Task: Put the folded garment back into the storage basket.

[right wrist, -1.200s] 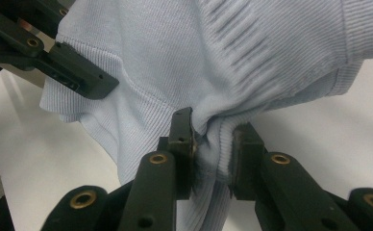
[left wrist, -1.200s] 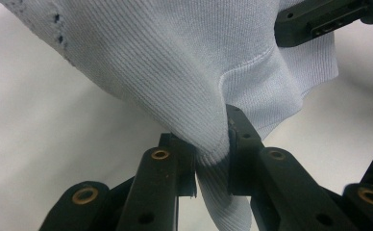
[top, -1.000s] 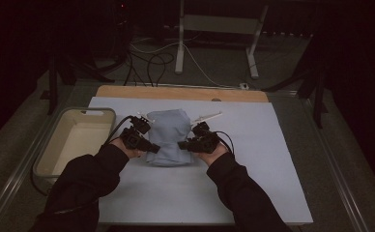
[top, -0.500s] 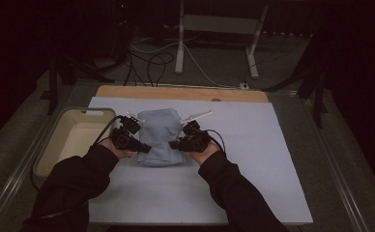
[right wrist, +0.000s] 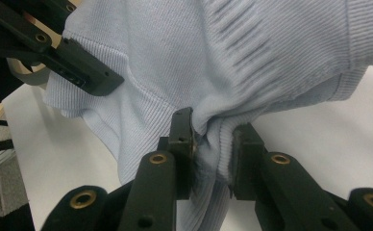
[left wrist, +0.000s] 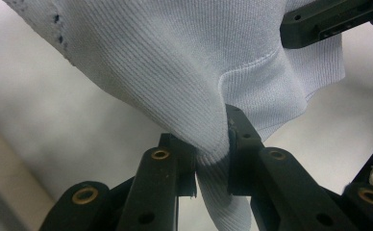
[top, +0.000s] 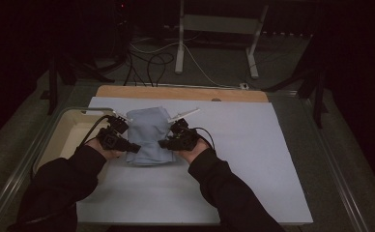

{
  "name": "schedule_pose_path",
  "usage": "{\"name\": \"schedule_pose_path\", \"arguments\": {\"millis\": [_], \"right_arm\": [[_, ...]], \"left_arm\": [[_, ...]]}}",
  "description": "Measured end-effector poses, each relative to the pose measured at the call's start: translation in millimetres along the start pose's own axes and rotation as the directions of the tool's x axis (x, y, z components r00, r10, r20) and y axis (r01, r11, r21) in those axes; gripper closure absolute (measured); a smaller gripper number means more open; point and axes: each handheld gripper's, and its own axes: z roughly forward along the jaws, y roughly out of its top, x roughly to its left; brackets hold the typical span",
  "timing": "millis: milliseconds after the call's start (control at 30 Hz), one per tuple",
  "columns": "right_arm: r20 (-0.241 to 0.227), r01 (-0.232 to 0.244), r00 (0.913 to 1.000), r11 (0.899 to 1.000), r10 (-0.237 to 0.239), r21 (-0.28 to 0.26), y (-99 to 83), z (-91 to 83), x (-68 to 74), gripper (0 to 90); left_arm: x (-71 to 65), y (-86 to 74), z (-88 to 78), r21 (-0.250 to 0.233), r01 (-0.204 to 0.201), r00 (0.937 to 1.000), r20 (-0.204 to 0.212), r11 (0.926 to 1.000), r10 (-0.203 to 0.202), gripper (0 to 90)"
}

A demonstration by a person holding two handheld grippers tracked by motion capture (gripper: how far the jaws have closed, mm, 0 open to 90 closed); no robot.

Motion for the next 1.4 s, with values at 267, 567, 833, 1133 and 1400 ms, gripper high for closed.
{"name": "schedule_pose_path", "arguments": {"millis": [267,567,833,1133,1400], "right_arm": [[-0.014,0.019,0.9997,1.0,-0.019,0.0,12.7,9.0,11.6,75.7],[-0.028,0.029,0.9992,1.0,-0.029,-0.007,24.6,16.6,24.8,75.7],[-0.033,0.041,0.9986,0.999,-0.041,-0.019,35.3,21.5,35.9,75.7],[-0.04,0.046,0.9981,0.998,-0.048,-0.032,47.7,32.7,50.3,75.7],[-0.058,0.052,0.9969,0.998,-0.054,-0.039,62.8,47.5,70.6,75.7]], "left_arm": [[9.5,-8.1,-14.1,-0.003,0.016,0.9997,-0.016,0.9999,-0.016,77.8],[18.3,-16.7,-31.8,-0.011,0.019,0.9993,-0.031,0.9998,-0.019,77.8],[23.5,-21.8,-45.9,-0.01,0.02,0.9986,-0.05,0.9997,-0.021,77.9],[35.6,-31.1,-61.3,-0.012,0.042,0.9958,-0.08,0.999,-0.043,77.8],[51.7,-47.0,-80.1,-0.025,0.073,0.992,-0.101,0.997,-0.075,77.8]]}}
